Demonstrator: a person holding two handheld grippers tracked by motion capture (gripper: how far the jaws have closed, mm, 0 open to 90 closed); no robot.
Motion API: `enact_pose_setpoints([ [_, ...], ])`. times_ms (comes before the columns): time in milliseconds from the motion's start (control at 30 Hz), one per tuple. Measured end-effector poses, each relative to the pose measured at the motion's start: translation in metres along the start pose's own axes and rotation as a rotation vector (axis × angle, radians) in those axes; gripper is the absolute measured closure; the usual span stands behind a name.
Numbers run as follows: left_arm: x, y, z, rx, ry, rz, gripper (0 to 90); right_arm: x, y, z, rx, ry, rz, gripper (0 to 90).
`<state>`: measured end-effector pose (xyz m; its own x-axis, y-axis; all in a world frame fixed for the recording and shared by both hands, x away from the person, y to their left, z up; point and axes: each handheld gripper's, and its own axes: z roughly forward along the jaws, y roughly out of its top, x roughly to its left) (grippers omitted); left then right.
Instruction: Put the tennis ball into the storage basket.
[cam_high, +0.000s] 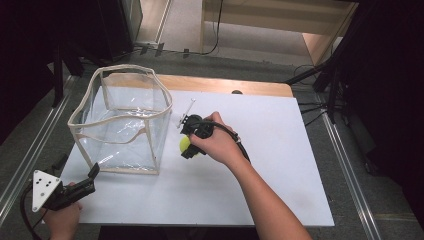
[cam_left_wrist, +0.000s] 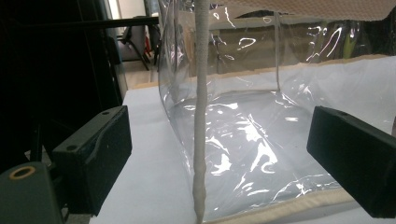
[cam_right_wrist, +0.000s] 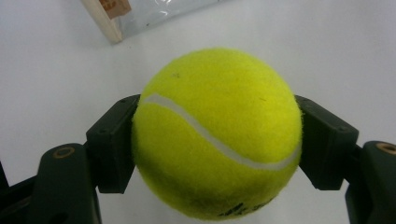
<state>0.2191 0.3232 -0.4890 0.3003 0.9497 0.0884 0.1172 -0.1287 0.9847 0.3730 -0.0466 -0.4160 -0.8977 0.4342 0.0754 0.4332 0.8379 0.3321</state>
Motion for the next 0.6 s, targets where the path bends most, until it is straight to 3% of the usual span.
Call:
enact_pose_setpoints([
  [600, 0.0, 0.0, 0.0, -0.004, 0.001, -0.008, 6.9, 0.003, 0.022, -0.023, -0.021, 0.008, -0.025, 23.4],
])
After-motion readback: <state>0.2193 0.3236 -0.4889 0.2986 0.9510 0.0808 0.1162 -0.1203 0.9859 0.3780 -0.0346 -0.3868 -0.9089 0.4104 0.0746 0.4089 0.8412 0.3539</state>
